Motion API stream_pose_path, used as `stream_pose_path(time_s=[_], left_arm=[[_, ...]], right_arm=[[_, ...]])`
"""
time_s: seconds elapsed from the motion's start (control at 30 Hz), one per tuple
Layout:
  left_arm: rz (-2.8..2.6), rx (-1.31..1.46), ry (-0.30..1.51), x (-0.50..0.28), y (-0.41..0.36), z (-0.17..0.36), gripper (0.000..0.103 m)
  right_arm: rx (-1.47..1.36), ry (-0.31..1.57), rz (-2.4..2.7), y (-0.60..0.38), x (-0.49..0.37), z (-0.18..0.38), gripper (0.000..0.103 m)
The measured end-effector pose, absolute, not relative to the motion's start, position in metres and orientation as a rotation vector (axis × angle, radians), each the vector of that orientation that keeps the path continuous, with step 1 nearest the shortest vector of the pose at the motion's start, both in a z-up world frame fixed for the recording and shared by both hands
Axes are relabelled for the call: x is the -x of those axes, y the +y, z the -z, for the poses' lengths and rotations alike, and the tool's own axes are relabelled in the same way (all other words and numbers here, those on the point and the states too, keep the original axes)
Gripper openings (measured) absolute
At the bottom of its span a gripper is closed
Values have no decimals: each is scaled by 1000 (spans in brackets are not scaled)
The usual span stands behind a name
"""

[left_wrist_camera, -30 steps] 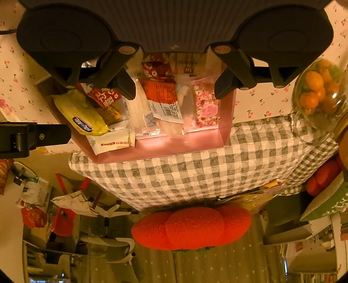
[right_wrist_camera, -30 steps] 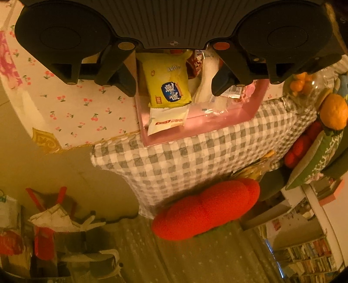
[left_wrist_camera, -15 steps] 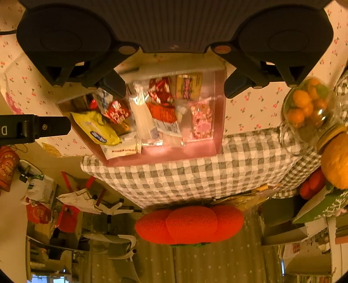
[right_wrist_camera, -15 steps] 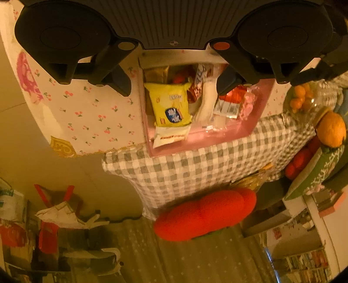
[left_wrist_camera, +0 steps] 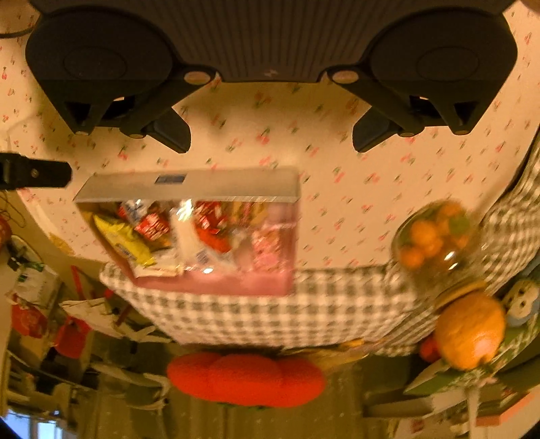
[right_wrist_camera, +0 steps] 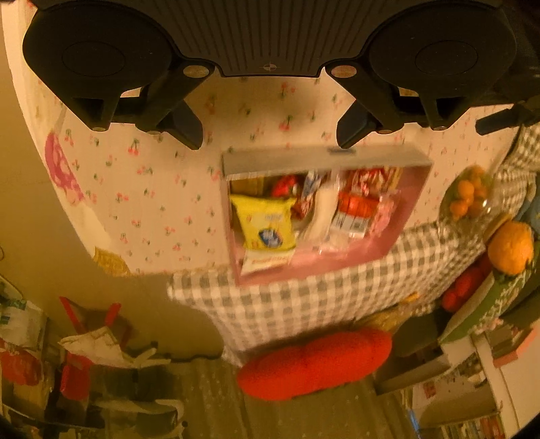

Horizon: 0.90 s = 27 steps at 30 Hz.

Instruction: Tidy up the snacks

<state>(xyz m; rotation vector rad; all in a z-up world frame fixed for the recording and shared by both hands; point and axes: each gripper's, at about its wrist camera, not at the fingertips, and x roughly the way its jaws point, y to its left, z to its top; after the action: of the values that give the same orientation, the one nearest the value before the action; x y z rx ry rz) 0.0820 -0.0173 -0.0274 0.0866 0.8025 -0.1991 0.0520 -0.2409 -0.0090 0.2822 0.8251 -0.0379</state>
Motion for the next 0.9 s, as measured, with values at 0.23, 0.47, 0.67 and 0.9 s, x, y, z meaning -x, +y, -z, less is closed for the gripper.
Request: stream_pose_path(time_s=[0.23,0.47,0.67,0.9], left_arm=[[182,-102,862,-61,-4,19,102],[160,-88,929,-48,6,18,102],[99,-97,925,-48,12,14,102],[118,-108,930,-41,6,16,102]], right_arm=[[-150,830,-15,-206,-27,-8,94],[-121,828,21,-190,-10,-10,97],[-108,821,53,-184,-6,-6,97],[-105,812,66,-180,-5,-7,97]])
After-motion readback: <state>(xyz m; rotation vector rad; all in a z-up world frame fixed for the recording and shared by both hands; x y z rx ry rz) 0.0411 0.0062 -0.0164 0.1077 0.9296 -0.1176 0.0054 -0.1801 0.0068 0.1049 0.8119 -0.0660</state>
